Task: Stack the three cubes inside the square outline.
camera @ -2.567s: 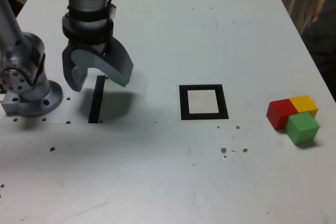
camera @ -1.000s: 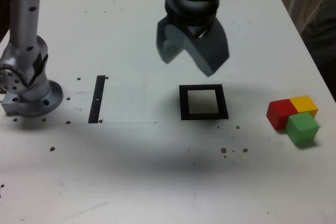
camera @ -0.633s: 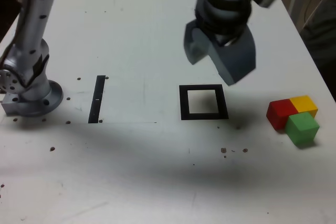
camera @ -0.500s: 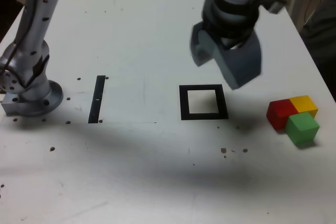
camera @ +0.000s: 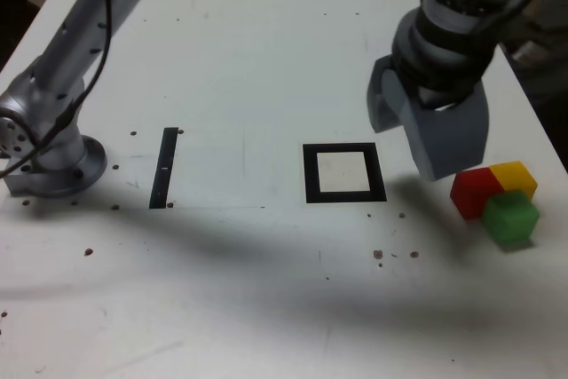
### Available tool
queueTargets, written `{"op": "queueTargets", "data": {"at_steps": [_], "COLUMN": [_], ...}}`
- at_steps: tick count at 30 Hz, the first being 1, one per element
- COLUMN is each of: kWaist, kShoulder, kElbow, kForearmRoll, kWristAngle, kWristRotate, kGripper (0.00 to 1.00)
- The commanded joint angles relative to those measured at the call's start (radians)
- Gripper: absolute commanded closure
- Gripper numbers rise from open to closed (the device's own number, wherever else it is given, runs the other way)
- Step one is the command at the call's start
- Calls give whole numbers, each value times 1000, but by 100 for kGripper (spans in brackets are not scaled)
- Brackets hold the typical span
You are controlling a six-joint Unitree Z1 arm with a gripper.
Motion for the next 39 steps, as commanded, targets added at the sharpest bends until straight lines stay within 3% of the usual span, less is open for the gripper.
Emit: {"op": "queueTargets", "data": {"at_steps": [1, 24, 39], "kWaist": [-2, -1, 7], "kShoulder": [23, 180, 198], "kElbow": [-39, -279, -253], "kForearmRoll": [19, 82, 83], "kWristAngle": [-5, -49, -60], "kWristRotate": [20, 109, 132], "kGripper": [2, 3, 5]}}
